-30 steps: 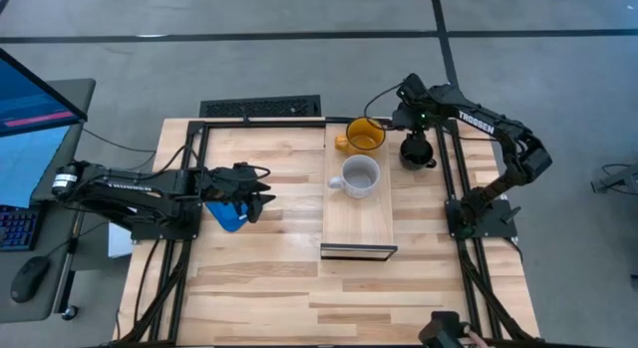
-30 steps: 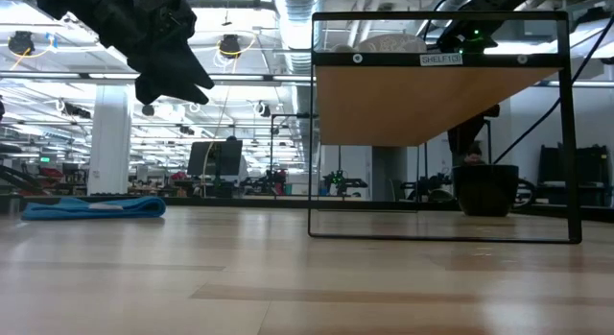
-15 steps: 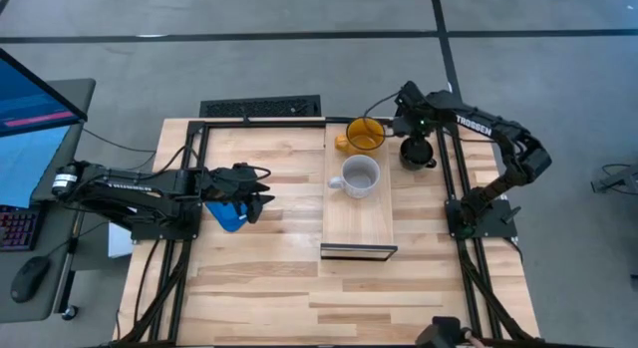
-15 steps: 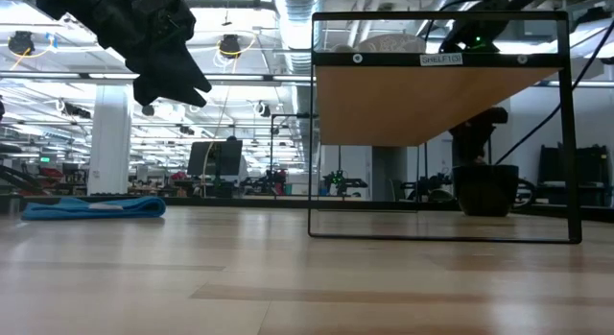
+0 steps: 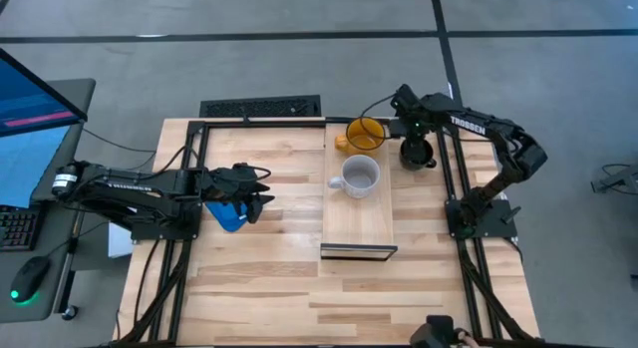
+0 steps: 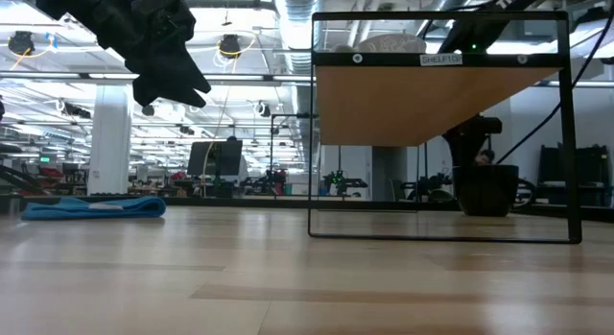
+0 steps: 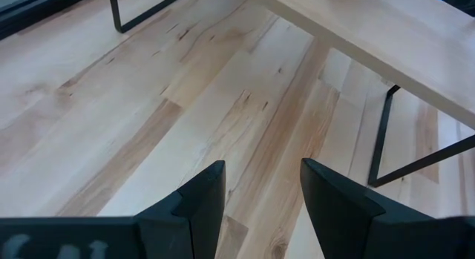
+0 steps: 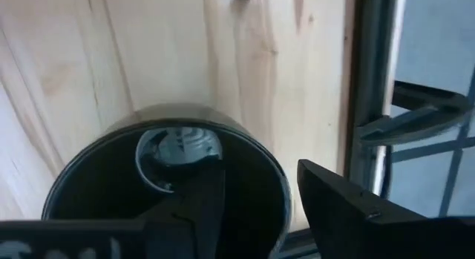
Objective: Stack small to large cups/mugs on shelf
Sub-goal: Put the black mug on the shelf
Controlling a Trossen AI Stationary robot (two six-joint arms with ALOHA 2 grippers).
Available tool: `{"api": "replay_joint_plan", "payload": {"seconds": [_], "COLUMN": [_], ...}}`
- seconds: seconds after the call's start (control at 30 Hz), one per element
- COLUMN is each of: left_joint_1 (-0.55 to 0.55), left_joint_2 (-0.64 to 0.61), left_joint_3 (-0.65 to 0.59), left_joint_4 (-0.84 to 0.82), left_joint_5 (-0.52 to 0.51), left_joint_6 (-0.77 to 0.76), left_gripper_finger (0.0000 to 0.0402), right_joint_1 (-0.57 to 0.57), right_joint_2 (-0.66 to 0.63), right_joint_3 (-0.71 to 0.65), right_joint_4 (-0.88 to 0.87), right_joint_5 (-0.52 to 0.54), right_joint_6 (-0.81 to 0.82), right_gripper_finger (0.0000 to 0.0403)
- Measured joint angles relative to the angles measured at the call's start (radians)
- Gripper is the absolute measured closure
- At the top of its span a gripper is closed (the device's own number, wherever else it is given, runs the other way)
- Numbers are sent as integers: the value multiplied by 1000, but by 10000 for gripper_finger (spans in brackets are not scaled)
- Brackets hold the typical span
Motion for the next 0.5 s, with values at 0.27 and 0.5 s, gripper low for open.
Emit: {"api": "replay_joint_plan", "payload": {"seconds": [0.27, 0.5], "left_joint_1": [0, 0], "left_joint_2": [0, 0], "left_joint_3": [0, 0], "left_joint_4": [0, 0], "left_joint_5": [0, 0], "left_joint_6": [-1, -1], "left_gripper_finger": [235, 235], "right_joint_1": [6, -8], "right_joint_2": [67, 85], "right_joint_3": [0, 0], "right_joint_4": [7, -2], "right_joint_5": [-4, 0], "right_joint_6": [7, 71], "right_gripper_finger": [235, 293]}}
